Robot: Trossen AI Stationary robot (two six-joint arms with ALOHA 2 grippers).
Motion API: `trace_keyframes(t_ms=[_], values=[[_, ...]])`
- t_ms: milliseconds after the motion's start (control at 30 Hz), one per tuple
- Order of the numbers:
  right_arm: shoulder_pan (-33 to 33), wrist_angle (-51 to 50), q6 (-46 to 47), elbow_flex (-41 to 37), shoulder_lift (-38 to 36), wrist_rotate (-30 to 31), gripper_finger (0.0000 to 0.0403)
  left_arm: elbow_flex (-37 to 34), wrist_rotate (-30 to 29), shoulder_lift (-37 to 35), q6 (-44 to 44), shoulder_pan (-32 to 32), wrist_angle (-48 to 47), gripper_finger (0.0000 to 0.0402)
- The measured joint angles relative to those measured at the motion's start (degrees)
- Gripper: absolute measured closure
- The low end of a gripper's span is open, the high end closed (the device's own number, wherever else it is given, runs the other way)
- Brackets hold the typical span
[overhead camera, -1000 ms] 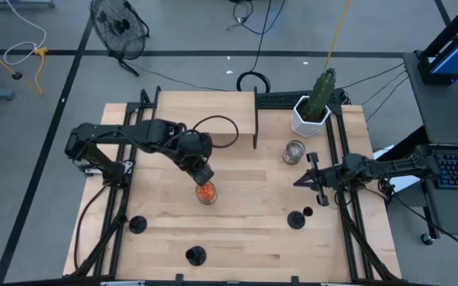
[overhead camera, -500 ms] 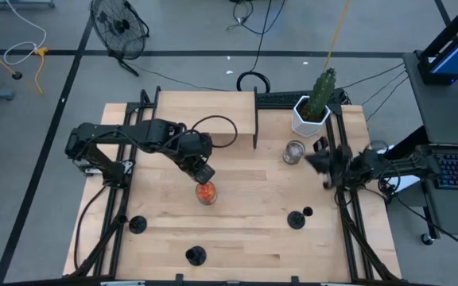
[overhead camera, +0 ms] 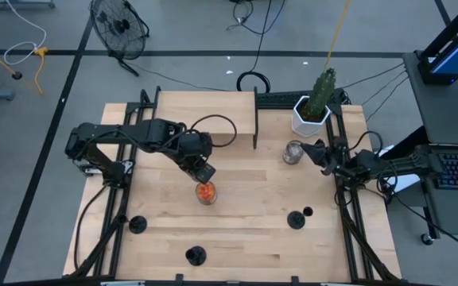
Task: Pick & Place candle stick holders
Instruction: Put the top orange scented candle on the shelf
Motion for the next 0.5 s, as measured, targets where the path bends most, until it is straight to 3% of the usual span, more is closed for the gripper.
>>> trace_keyframes(t_ms=[167, 333, 500], values=[[-0.02, 2.10, -4.17, 0.00, 0.03, 1.91, 0.0403, 0.00, -0.13, -0.02, -0.69, 0.00, 0.02, 0.0401], [-0.01, 7.51, -5.15, 0.00, 0.03, -4.87, 0.0403, 0.00, -0.20, -0.02, 0.77, 0.00, 0.07, 0.0401], [-0.01, 10.53, -5.19, 0.00, 0.03, -5.66, 0.0403, 0.00, -0.50, -0.02, 3.96, 0.04, 0.09, 0.0401]])
